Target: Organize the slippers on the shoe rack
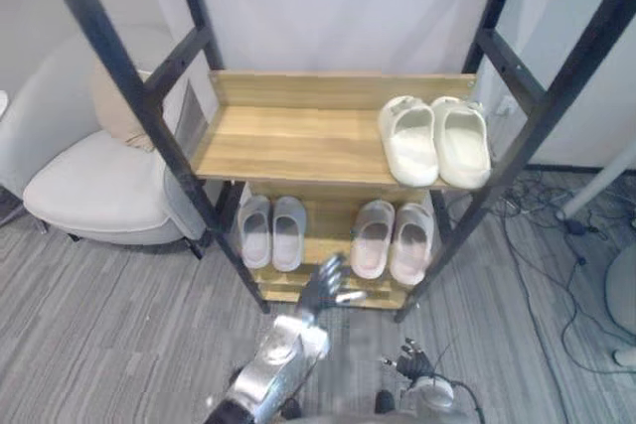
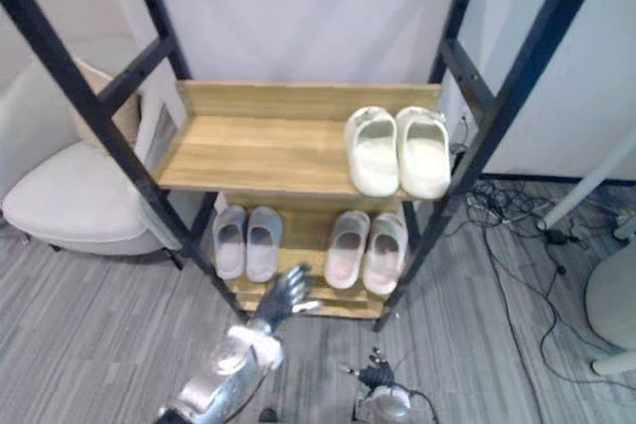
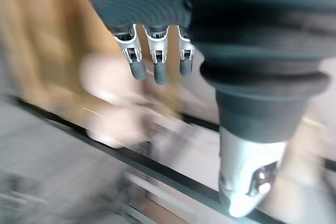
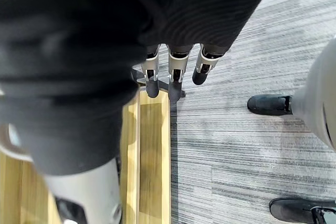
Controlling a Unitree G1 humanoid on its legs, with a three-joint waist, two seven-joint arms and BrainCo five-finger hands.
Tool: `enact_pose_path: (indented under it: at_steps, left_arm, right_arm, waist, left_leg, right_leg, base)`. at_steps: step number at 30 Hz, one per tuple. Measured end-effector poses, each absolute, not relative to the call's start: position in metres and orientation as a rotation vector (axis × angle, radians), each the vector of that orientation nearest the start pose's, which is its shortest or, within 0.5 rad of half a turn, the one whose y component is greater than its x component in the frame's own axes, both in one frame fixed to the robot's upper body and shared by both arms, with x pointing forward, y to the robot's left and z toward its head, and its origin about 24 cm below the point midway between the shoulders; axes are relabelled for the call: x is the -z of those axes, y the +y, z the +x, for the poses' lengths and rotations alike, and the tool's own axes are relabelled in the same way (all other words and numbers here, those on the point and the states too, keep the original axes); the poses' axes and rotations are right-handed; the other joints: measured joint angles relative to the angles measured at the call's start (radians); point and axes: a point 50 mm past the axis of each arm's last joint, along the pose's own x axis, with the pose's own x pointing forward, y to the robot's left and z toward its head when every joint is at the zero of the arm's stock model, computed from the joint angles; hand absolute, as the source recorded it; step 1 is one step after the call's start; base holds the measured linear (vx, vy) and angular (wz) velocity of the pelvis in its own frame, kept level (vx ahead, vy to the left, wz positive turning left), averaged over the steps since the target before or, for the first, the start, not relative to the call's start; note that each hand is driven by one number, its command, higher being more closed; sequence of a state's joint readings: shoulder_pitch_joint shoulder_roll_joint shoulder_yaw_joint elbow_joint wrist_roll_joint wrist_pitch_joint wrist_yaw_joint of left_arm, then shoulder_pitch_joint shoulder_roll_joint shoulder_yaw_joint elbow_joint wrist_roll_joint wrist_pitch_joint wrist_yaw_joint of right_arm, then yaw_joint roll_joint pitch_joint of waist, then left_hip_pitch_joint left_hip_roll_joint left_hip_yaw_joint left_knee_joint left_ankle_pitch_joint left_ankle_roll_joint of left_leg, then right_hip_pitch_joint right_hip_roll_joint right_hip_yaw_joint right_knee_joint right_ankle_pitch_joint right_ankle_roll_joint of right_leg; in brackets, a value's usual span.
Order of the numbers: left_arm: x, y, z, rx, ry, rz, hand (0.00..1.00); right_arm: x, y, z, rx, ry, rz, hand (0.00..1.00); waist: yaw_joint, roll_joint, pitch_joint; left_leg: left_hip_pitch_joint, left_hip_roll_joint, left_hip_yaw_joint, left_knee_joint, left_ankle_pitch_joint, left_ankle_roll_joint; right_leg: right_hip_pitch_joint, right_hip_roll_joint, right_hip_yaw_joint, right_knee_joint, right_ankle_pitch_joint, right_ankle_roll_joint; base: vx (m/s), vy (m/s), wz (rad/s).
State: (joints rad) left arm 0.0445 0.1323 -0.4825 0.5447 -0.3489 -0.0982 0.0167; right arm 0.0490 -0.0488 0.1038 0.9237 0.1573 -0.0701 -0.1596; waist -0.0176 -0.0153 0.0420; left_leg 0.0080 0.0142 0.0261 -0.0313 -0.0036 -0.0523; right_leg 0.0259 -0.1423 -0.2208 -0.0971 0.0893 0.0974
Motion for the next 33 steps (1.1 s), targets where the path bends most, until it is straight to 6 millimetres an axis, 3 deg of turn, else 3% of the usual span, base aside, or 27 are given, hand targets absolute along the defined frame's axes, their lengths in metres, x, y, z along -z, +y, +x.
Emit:
enact_pose_path:
  at_steps: [1,9,19,21,24,26,27,28,29,30,31,32,33]
  left_arm:
    - [0.108,0.115,0.171,0.229,0.672,-0.042,0.00]
    - [0.152,0.180,0.121,-0.022,0.980,0.169,0.00]
    - [0.157,0.188,0.109,-0.069,1.027,0.258,0.00]
    - [0.157,0.187,0.110,-0.082,1.030,0.245,0.00]
    - [0.154,0.186,0.119,-0.107,0.999,0.237,0.00]
    - [0.151,0.184,0.127,-0.123,0.968,0.217,0.00]
    - [0.150,0.184,0.127,-0.145,0.959,0.194,0.00]
    - [0.150,0.184,0.126,-0.160,0.957,0.181,0.00]
    - [0.149,0.187,0.126,-0.181,0.949,0.167,0.00]
    - [0.148,0.187,0.128,-0.182,0.946,0.166,0.00]
    - [0.148,0.187,0.128,-0.184,0.942,0.163,0.00]
    - [0.149,0.185,0.125,-0.182,0.950,0.160,0.00]
    - [0.148,0.188,0.126,-0.182,0.946,0.164,0.00]
  right_arm:
    - [0.146,-0.162,0.131,0.165,0.926,-0.013,0.00]
    - [0.152,-0.164,0.123,0.177,0.957,-0.020,0.00]
    - [0.152,-0.166,0.121,0.198,0.956,-0.015,0.00]
    - [0.153,-0.167,0.121,0.198,0.959,-0.017,0.00]
    - [0.151,-0.166,0.126,0.197,0.942,-0.017,0.00]
    - [0.146,-0.166,0.139,0.190,0.909,-0.023,0.00]
    - [0.143,-0.165,0.148,0.185,0.884,-0.025,0.00]
    - [0.141,-0.166,0.153,0.184,0.870,-0.027,0.00]
    - [0.134,-0.163,0.162,0.170,0.825,-0.026,0.00]
    - [0.127,-0.163,0.170,0.151,0.765,-0.015,0.00]
    - [0.121,-0.168,0.171,0.132,0.699,-0.014,0.00]
    - [0.121,-0.173,0.169,0.146,0.694,-0.007,0.00]
    - [0.124,-0.175,0.165,0.166,0.715,0.006,0.00]
  waist:
    - [0.000,-0.008,-0.002]
    - [0.004,-0.025,-0.003]
    - [0.015,-0.024,0.005]
    - [0.010,-0.017,0.010]
    - [0.014,-0.026,0.041]
    - [0.026,-0.005,0.092]
    - [0.037,0.008,0.096]
    - [0.040,0.008,0.097]
    - [0.040,0.003,0.098]
    - [0.035,-0.001,0.100]
    - [0.032,0.003,0.098]
    - [0.022,0.008,0.094]
    - [0.023,-0.005,0.091]
  left_leg:
    - [0.013,-0.002,-0.014,-0.001,0.000,0.000]
    - [0.028,-0.007,-0.068,-0.003,0.001,-0.003]
    - [0.055,-0.010,-0.112,-0.005,0.002,0.000]
    - [0.043,-0.019,-0.155,0.004,0.003,0.000]
    - [-0.018,-0.037,-0.264,0.041,0.018,-0.007]
    - [-0.050,-0.039,-0.294,0.065,0.026,-0.015]
    - [-0.083,-0.040,-0.280,0.069,0.032,-0.010]
    - [-0.102,-0.032,-0.242,0.070,0.008,0.021]
    - [-0.119,-0.010,-0.122,0.080,-0.019,0.058]
    - [-0.151,0.013,-0.015,0.147,-0.030,0.067]
    - [-0.164,0.046,0.116,0.233,-0.044,0.072]
    - [-0.157,0.060,0.167,0.220,-0.062,0.045]
    - [-0.145,0.045,0.152,0.194,-0.052,0.033]
  right_leg:
    - [0.014,0.000,-0.018,0.000,-0.005,-0.001]
    - [0.059,0.000,-0.074,0.000,-0.028,0.000]
    - [0.108,0.001,-0.118,0.007,-0.047,0.001]
    - [0.122,-0.001,-0.164,0.008,-0.056,0.002]
    - [0.134,-0.002,-0.273,0.013,-0.072,0.001]
    - [0.118,-0.015,-0.323,0.093,-0.121,-0.009]
    - [0.089,-0.028,-0.338,0.137,-0.143,-0.012]
    - [0.070,-0.039,-0.363,0.153,-0.149,-0.016]
    - [0.062,-0.059,-0.395,0.146,-0.146,-0.016]
    - [0.054,-0.077,-0.418,0.152,-0.145,-0.014]
    - [0.050,-0.087,-0.430,0.184,-0.159,-0.002]
    - [0.048,-0.086,-0.440,0.213,-0.172,0.013]
    - [0.045,-0.100,-0.451,0.223,-0.175,0.018]
  base:
    - [-0.01,-0.011,0.26]
    - [0.00,-0.008,0.22]
    - [0.03,-0.007,0.13]
    - [0.00,-0.031,0.59]
    - [-0.01,-0.047,1.11]
    - [-0.09,-0.026,0.86]
    - [-0.09,0.006,0.43]
    - [-0.08,0.048,0.53]
    - [-0.06,0.065,0.64]
    - [0.04,0.100,0.71]
    - [0.13,0.085,0.75]
    - [0.16,0.086,0.64]
    - [0.10,0.097,0.58]
